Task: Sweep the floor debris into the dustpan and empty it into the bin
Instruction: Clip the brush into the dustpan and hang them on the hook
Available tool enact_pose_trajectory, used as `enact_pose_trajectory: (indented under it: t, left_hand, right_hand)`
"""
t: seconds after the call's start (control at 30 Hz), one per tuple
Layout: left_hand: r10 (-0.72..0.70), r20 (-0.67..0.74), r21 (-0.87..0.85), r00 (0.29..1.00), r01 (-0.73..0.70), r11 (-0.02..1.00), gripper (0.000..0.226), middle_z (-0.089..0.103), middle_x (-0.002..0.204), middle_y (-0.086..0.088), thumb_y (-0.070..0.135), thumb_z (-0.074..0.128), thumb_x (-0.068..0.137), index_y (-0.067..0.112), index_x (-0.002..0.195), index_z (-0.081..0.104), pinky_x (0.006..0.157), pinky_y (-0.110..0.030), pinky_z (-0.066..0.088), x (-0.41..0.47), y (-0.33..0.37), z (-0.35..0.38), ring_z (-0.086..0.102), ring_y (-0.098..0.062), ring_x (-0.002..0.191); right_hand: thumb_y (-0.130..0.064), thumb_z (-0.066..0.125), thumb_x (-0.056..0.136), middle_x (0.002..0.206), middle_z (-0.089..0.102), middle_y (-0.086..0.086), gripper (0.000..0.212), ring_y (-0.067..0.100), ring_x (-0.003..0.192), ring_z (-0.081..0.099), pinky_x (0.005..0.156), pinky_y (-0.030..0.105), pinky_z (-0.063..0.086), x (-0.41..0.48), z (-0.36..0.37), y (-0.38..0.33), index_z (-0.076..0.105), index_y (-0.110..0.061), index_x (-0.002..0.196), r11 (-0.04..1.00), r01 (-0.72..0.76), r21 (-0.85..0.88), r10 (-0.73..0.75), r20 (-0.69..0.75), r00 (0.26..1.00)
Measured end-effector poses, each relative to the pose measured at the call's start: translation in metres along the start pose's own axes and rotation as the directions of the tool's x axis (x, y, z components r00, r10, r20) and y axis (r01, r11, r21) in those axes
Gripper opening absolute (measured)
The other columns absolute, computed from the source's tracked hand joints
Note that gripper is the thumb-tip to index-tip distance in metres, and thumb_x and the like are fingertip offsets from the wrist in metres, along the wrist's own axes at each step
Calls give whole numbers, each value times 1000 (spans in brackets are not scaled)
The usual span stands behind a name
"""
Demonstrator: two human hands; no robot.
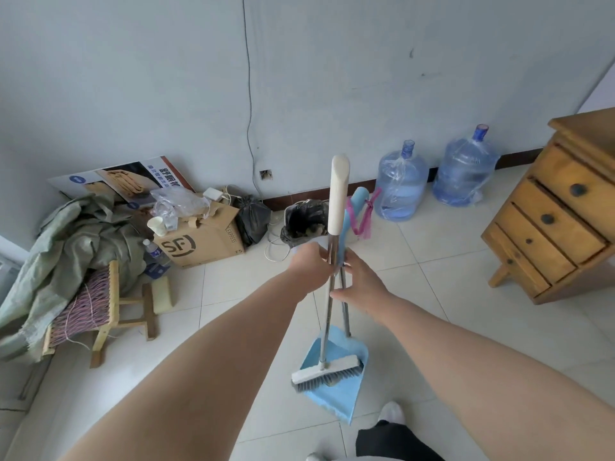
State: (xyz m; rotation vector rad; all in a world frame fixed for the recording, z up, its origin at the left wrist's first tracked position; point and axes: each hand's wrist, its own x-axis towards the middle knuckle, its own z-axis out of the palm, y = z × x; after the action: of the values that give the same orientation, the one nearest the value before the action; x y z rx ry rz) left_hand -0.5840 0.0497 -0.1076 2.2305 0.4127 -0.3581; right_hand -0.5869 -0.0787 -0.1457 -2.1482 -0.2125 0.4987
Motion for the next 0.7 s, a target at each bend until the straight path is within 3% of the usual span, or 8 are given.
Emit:
enact_pose_trajectory:
  t: [0.1, 0.17, 0.27, 0.37, 0.47, 0.63, 0.7]
  left_hand:
    - [-60, 77, -57, 995, 64, 996, 25, 59, 82, -6, -5, 46, 88, 15, 91, 59, 85, -36, 56, 13, 26, 9, 60, -25, 86]
    - [-66, 122, -62, 990, 74, 995, 30, 64, 91, -9, -8, 45, 90, 14, 102, 62, 91, -39, 56, 24, 42, 17, 63, -25, 92]
    - [-51, 144, -30, 988, 56, 998, 35, 69, 108, -17, -6, 40, 93, 6, 114, 64, 90, -37, 56, 41, 70, 25, 66, -26, 99]
    - [-40, 142, -75, 989, 51, 996, 38, 68, 114, -15, -4, 37, 96, 5, 126, 59, 78, -30, 52, 60, 100, 24, 63, -22, 93]
    - [-46, 102, -60, 994, 52, 997, 30, 65, 101, -8, -1, 42, 96, 0, 117, 64, 82, -34, 53, 82, 127, 21, 60, -21, 86]
    - [-4, -4, -14, 1000, 4, 1000, 13, 67, 93, -9, 6, 51, 90, 14, 91, 61, 68, -30, 56, 116, 153, 22, 63, -24, 80]
    - [37, -108, 63, 993, -31, 998, 2, 61, 76, -3, 15, 56, 84, 15, 85, 57, 61, -27, 50, 131, 162, 20, 58, -21, 68]
  right_hand:
    - [-13, 78, 77, 117, 64, -4, 57, 19, 112, 61, 91, 34, 51, 11, -21, 4, 50, -24, 125, 993, -15, 115, 25, -81, 996]
    - [-23, 76, 82, 111, 66, 1, 49, 23, 103, 63, 81, 31, 49, 22, -37, 8, 50, -19, 124, 993, -41, 107, 56, -135, 989]
    - [-35, 69, 89, 110, 68, 5, 47, 26, 99, 64, 77, 30, 48, 38, -64, 19, 51, -15, 128, 993, -70, 97, 86, -171, 981]
    - [-29, 63, 94, 95, 65, 2, 36, 21, 86, 60, 70, 23, 43, 52, -90, 32, 55, -10, 123, 993, -76, 94, 94, -201, 975]
    - [-22, 60, 95, 85, 58, -1, 25, 17, 77, 54, 58, 17, 38, 66, -114, 36, 59, -8, 116, 998, -58, 39, 66, -240, 969]
    - [-21, 59, 95, 84, 60, -1, 21, 18, 77, 55, 68, 24, 39, 93, -142, 37, 60, -11, 113, 998, -61, 34, 69, -307, 949]
    - [-22, 59, 95, 85, 61, 0, 20, 19, 77, 56, 68, 25, 39, 105, -153, 38, 60, -11, 112, 996, -75, 40, 84, -332, 940]
